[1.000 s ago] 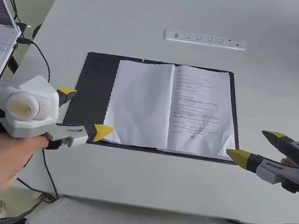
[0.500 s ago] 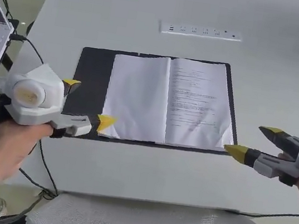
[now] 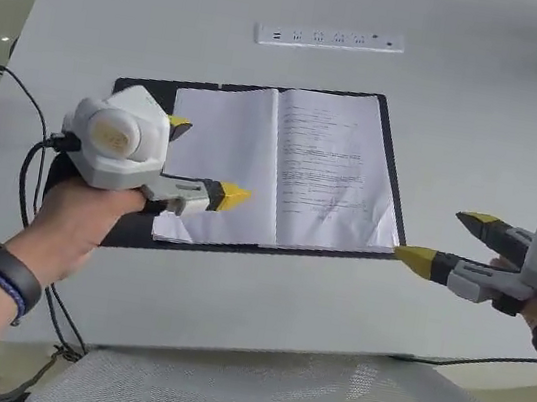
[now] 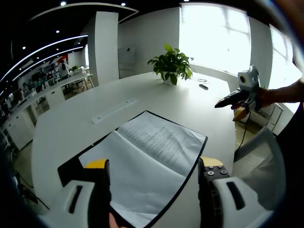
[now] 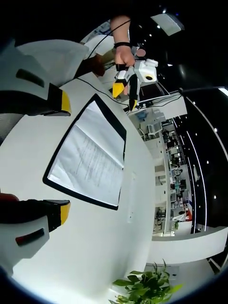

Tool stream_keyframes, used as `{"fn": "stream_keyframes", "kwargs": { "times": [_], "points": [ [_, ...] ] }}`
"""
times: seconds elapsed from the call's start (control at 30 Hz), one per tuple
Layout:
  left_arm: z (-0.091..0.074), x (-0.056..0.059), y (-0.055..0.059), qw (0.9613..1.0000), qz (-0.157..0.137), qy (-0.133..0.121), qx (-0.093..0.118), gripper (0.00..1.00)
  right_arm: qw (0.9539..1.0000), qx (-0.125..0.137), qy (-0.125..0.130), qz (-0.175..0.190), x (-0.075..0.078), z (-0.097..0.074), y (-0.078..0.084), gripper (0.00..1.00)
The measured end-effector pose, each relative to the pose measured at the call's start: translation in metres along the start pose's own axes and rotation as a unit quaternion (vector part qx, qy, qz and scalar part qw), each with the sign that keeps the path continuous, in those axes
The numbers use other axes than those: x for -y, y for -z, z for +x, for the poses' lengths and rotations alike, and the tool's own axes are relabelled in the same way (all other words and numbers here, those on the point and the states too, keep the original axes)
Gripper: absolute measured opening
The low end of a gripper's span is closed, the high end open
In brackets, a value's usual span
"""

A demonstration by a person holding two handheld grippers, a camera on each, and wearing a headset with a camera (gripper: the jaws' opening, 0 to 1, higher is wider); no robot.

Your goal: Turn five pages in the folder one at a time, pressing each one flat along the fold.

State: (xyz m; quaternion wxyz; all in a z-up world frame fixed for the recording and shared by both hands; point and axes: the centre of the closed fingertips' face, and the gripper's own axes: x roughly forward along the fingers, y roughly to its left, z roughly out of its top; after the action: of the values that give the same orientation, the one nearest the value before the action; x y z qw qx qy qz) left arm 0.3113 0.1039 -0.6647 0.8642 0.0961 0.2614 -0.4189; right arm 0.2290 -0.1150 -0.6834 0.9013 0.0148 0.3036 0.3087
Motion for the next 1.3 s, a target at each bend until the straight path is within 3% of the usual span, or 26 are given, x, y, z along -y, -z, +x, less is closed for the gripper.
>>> {"fn": "stream_keyframes", "kwargs": {
  "times": [0.37, 0.63, 0.83, 1.3],
  "points": [
    [0.058, 0.044, -0.017, 0.998, 0.019, 0.059, -0.005, 0.76, 0.9999, -0.002, 0.0, 0.013, 0.0, -0.003, 0.007, 0.69],
    [0.099, 0.077, -0.019, 0.9955, 0.021, 0.091, -0.012, 0.76, 0.9997, -0.002, 0.004, 0.022, 0.004, -0.007, 0.012, 0.7],
    [0.123, 0.096, -0.012, 0.9933, 0.026, 0.109, -0.027, 0.74, 0.9996, -0.006, 0.003, 0.027, 0.006, -0.008, 0.017, 0.69],
    [0.17, 0.12, 0.009, 0.9915, 0.032, 0.111, -0.059, 0.71, 0.9991, -0.005, 0.002, 0.041, 0.01, -0.011, 0.022, 0.66]
  ]
}}
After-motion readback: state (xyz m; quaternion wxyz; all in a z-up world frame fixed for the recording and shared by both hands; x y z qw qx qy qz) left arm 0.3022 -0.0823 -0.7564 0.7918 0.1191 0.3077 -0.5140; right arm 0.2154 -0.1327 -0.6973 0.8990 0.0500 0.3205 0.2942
